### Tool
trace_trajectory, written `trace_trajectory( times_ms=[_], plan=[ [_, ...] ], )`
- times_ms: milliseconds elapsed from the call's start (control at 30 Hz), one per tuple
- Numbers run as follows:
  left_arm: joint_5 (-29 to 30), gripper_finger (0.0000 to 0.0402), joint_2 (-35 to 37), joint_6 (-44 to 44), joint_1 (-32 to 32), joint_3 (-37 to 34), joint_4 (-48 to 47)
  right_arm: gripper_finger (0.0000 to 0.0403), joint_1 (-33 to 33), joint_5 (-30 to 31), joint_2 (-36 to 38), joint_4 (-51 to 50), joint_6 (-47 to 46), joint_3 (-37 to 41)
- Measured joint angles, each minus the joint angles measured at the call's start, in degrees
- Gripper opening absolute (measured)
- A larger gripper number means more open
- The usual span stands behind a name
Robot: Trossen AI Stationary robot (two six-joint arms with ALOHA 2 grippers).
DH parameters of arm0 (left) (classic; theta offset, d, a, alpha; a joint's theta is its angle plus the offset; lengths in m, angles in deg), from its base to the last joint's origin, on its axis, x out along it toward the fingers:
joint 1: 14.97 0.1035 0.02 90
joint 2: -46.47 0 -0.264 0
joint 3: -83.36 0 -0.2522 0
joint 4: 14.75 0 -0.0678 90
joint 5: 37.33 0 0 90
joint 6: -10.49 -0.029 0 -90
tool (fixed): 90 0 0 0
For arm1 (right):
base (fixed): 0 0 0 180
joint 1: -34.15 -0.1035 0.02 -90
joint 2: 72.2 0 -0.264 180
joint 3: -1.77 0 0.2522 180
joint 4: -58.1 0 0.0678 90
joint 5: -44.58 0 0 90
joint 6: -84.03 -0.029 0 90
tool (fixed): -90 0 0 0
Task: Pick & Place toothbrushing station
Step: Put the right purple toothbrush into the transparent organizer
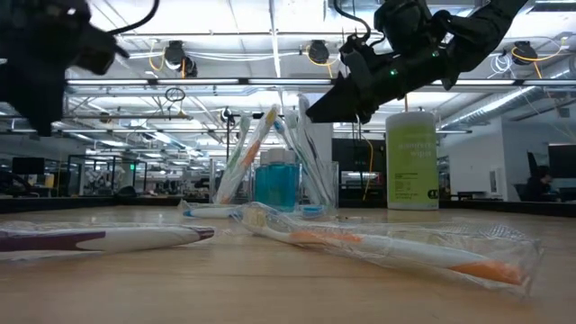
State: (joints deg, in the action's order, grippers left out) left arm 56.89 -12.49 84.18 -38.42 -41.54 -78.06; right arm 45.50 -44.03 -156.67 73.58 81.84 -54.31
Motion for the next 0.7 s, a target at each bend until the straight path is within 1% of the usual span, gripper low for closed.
trace_trajectory(
  times_ms=[167,300,400,467,567,700],
  plan=[
    [-1.9,0.0179,-0.92,8.29,-4.17,-0.02,-3.91,0.0194,-0.16,0.0,0.0,1.15,-0.09,0.0],
    [-2.98,0.0179,-3.78,13.07,-7.58,-0.04,-3.95,0.0201,-0.47,0.01,0.0,1.34,-0.62,0.0],
    [-5.59,0.0179,-7.11,16.55,-10.14,-0.04,-4.01,0.02,-0.62,-0.03,0.0,1.99,-1.31,0.0],
    [-7.08,0.0179,-9.24,17.92,-11.73,-0.04,-4.0,0.0198,-0.72,0.0,0.0,3.76,-1.2,0.0],
    [-7.24,0.0179,-11.99,18.63,-13.42,-0.04,-3.82,0.0195,-1.0,0.02,0.0,7.13,-0.93,0.0],
    [-7.3,0.0179,-13.53,18.65,-14.25,-0.04,-3.57,0.0192,-1.97,0.67,0.0,12.38,3.21,0.0]
  ],
)
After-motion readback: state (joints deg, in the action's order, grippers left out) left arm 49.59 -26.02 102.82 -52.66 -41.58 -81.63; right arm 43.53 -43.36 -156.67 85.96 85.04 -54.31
